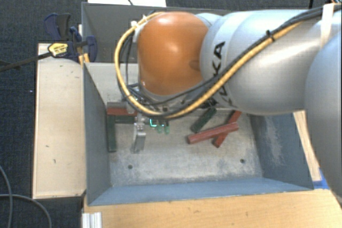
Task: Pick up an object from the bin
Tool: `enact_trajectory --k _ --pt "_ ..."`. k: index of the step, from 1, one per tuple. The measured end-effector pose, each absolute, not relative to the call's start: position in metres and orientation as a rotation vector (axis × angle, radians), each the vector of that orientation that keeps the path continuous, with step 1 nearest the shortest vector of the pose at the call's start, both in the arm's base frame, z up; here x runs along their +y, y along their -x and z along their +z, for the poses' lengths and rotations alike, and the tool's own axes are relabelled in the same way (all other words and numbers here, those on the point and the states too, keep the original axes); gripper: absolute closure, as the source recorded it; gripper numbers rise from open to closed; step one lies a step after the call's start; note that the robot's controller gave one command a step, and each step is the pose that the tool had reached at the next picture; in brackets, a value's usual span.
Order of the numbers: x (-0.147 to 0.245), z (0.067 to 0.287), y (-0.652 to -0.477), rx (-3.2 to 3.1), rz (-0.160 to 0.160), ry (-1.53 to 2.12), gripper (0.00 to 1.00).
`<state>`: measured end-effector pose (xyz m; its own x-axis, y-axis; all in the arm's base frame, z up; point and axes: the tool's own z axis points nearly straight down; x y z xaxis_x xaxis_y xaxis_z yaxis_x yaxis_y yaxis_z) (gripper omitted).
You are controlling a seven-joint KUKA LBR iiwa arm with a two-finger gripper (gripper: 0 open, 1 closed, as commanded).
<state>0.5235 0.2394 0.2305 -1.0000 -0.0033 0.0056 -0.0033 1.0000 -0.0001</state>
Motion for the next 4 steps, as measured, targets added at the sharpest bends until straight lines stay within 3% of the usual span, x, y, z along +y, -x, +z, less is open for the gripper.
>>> enact_trajectory --k 1,2,3,4 --pt "0.178 0.165 -0.538 -3.135 0.006 0.115 0.0" --pt "0.078 0.176 -0.531 -3.138 0.006 0.166 0.0" --pt "0.019 0.081 -0.535 -3.111 0.004 0.397 0.0" --pt "0.022 0.085 -0.537 -3.117 -0.002 0.402 1.0"
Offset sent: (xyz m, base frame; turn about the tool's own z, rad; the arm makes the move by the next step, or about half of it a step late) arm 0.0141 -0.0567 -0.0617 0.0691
